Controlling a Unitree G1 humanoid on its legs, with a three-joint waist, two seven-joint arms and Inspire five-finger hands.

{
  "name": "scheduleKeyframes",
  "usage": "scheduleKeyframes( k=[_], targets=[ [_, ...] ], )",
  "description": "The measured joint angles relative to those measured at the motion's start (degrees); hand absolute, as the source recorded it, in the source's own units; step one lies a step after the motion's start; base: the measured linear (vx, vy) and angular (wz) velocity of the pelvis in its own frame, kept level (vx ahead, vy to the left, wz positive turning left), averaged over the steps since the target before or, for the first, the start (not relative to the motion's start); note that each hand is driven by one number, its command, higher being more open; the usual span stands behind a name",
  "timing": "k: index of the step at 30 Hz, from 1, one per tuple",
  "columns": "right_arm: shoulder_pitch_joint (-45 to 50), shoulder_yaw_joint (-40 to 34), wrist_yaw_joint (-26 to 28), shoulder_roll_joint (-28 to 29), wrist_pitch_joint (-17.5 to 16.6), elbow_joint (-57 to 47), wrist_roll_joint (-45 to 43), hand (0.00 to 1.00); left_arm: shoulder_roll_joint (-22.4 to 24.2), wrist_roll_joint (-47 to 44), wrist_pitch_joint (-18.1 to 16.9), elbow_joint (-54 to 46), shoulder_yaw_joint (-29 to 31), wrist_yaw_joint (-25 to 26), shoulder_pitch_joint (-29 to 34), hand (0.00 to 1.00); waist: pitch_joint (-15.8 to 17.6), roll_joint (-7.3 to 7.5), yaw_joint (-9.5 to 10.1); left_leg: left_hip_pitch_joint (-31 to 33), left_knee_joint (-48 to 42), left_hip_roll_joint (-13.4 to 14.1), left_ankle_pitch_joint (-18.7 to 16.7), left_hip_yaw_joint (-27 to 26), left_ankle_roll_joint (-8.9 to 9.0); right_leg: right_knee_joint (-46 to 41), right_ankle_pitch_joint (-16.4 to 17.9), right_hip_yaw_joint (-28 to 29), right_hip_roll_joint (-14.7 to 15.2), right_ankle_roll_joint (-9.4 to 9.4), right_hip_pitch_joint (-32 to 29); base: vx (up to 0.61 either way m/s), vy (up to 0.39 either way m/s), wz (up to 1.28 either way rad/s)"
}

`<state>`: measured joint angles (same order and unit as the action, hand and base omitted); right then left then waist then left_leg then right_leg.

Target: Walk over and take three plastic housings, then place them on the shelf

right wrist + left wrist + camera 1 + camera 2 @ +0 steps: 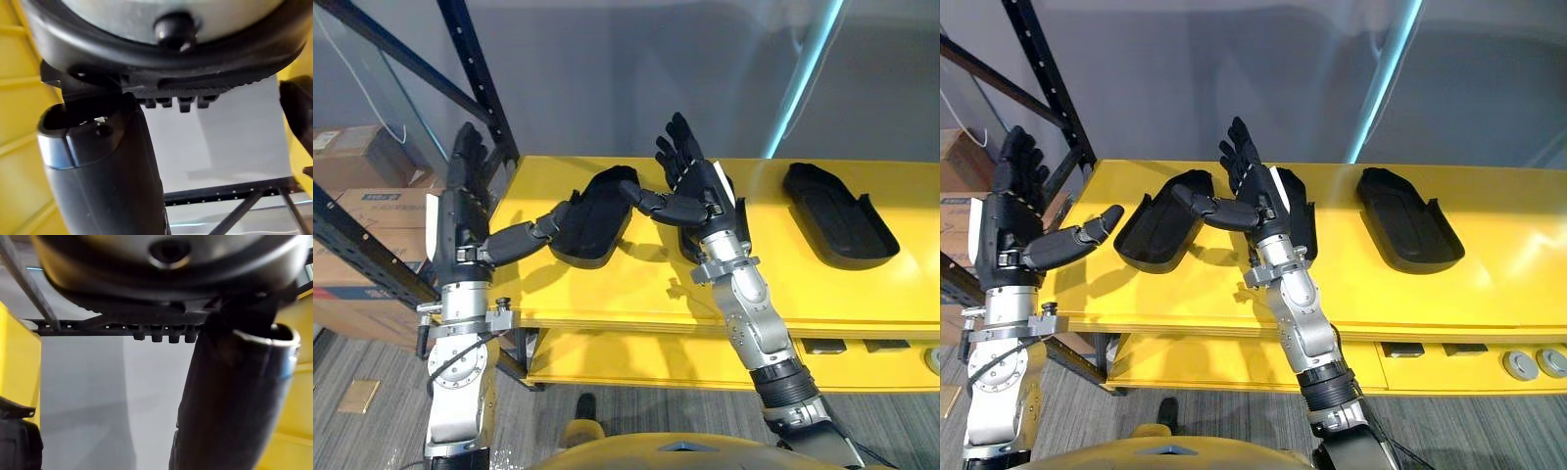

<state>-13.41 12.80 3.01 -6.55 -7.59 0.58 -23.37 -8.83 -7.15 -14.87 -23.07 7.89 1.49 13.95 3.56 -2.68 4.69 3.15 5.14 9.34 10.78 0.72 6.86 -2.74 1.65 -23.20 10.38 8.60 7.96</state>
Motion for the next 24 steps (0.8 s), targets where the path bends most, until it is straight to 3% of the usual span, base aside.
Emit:
scheduleKeyframes(
  k=[5,10,16,24],
  targets=[
    [-1.14,0.06,-3.59,0.03,3.92,3.53,-0.13,1.0,0.24,-4.46,-0.53,0.0,-1.07,-4.34,4.39,1.0,0.23,0.31,0.34,0.38,-0.01,0.1,0.14,0.0,-0.17,-0.01,0.29,-0.7,-0.13,-0.06,0.07,0.0,-0.014,0.07],
    [-1.24,0.07,-5.19,-0.23,6.5,4.34,-0.15,1.0,2.2,-4.84,-1.22,0.0,-1.43,-4.54,5.67,1.0,0.44,0.58,1.45,0.44,-0.01,0.11,0.34,0.0,-0.43,-0.09,0.49,-0.84,-0.14,-0.27,0.08,0.0,0.0,0.0],
    [-4.43,0.09,-7.26,-0.17,8.52,5.13,-0.09,1.0,2.29,-8.69,-3.73,0.0,-1.83,-5.52,6.95,1.0,1.33,1.1,1.49,0.43,0.0,0.16,0.23,0.02,-0.27,-0.25,0.72,-0.94,-0.14,-0.24,0.1,0.0,0.0,0.0],
    [-6.32,0.26,-7.63,0.22,12.76,6.14,0.05,1.0,2.35,-8.92,-3.73,0.0,-5.08,-4.49,6.89,1.0,2.0,1.73,1.61,0.49,-0.01,0.16,0.1,0.02,-0.11,-0.27,0.95,-1.04,-0.14,-0.23,0.06,0.0,0.0,0.0]
  ],
)
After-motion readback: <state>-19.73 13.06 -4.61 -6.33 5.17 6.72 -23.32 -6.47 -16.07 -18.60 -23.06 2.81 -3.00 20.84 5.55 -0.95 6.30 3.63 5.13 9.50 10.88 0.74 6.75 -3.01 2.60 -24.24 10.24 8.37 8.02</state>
